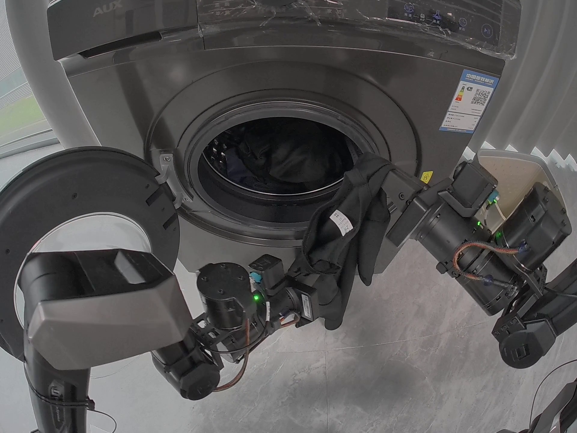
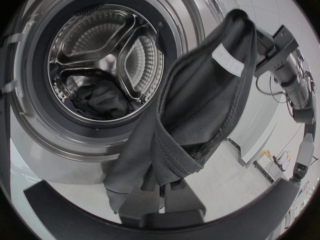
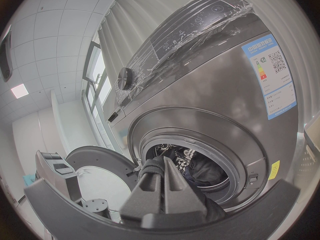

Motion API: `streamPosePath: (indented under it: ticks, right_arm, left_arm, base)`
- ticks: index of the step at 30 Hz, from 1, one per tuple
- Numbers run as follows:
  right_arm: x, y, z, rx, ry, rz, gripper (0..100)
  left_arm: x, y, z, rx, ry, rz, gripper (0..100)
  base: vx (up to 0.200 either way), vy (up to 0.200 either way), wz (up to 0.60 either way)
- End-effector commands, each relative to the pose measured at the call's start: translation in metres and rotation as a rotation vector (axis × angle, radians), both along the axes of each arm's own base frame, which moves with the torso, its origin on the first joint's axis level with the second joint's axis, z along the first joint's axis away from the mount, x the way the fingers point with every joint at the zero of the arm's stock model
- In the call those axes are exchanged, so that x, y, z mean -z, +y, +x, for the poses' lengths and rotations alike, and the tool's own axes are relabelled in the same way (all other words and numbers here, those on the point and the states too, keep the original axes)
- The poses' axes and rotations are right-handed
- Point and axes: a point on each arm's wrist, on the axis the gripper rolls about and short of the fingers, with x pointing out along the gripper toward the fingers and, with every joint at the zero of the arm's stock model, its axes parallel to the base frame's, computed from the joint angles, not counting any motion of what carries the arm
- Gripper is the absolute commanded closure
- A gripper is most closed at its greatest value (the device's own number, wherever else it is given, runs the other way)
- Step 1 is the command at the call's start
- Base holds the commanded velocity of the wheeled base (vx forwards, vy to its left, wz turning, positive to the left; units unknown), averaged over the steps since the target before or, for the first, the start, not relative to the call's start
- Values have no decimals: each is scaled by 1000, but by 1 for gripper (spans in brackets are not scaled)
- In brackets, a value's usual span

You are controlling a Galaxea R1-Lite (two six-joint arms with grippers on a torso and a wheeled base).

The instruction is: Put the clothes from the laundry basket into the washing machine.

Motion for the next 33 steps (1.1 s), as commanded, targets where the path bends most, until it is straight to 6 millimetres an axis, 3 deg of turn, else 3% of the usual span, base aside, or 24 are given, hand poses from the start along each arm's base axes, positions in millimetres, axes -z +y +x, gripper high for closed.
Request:
streamPosePath:
  ticks: [1, 3, 4, 8, 14, 22, 26, 33]
  right_arm:
    - [0, -2, 2, 10, 1, 0, 100]
    - [0, -2, 2, 8, 1, 0, 100]
    - [1, -2, 3, 13, 3, -1, 100]
    - [0, -7, 6, 41, 4, 4, 100]
    - [1, -9, 7, 52, 6, 4, 100]
    - [5, -10, 5, 61, 25, -3, 100]
    - [5, -8, 6, 69, 25, -1, 100]
    - [1, -11, 7, 87, 14, 11, 100]
  left_arm:
    - [-42, 32, -18, -32, -49, -36, 100]
    - [-47, 36, -22, -35, -52, -38, 100]
    - [-55, 49, -32, -43, -52, -38, 100]
    - [-64, 75, -42, -84, -51, -34, 100]
    - [-92, 109, -40, -174, -124, -87, 100]
    - [-133, 121, -53, -168, -249, -181, 100]
    - [-150, 134, -47, -147, -309, -214, 100]
    - [-159, 142, -47, -158, -335, -233, 100]
  base:
    - [0, 0, 0]
    - [0, 0, 0]
    - [0, 0, 0]
    - [0, 0, 0]
    - [0, 0, 0]
    - [0, 0, 0]
    - [0, 0, 0]
    - [0, 0, 0]
